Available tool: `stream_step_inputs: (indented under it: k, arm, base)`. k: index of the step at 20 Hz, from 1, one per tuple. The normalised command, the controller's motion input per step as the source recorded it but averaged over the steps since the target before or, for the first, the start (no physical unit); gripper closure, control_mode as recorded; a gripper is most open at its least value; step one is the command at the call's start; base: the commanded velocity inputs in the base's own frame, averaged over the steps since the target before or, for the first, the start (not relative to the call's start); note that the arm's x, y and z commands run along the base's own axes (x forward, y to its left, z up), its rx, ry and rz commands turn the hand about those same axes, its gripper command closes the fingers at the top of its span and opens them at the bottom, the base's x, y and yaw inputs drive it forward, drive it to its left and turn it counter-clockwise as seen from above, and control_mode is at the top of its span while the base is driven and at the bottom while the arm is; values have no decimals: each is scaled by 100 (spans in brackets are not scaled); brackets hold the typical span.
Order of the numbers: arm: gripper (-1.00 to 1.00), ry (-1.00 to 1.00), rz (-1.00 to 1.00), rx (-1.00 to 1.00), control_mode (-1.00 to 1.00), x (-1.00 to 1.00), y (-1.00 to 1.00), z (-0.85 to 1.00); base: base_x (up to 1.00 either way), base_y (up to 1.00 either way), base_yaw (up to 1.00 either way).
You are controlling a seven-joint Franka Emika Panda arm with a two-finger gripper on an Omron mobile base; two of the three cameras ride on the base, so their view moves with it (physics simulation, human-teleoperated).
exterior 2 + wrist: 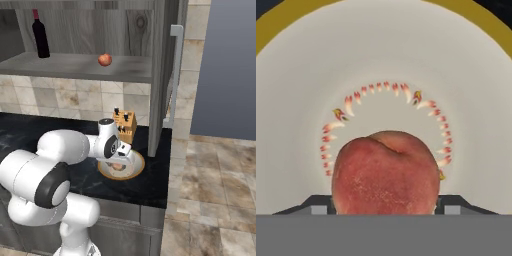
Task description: Open the cabinet. Pick the peach and peach from the cabinet and place them into the bowl. Then close the cabinet.
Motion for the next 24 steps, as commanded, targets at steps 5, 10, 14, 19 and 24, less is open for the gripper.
stream_step_inputs:
  k: [5,10,14,19,24]
  arm:
    - [-100,0,0,1,-100,0,-10,0]
    - [-100,-5,0,0,-100,-6,-16,10]
    - [-100,-12,0,0,-100,-20,-2,48]
    - [-100,-13,0,0,-100,-40,0,59]
    - [-100,-6,0,-1,-100,-51,12,64]
  base:
    - [0,0,0]
    - [0,0,0]
    - [0,0,0]
    - [0,0,0]
    - [0,0,0]
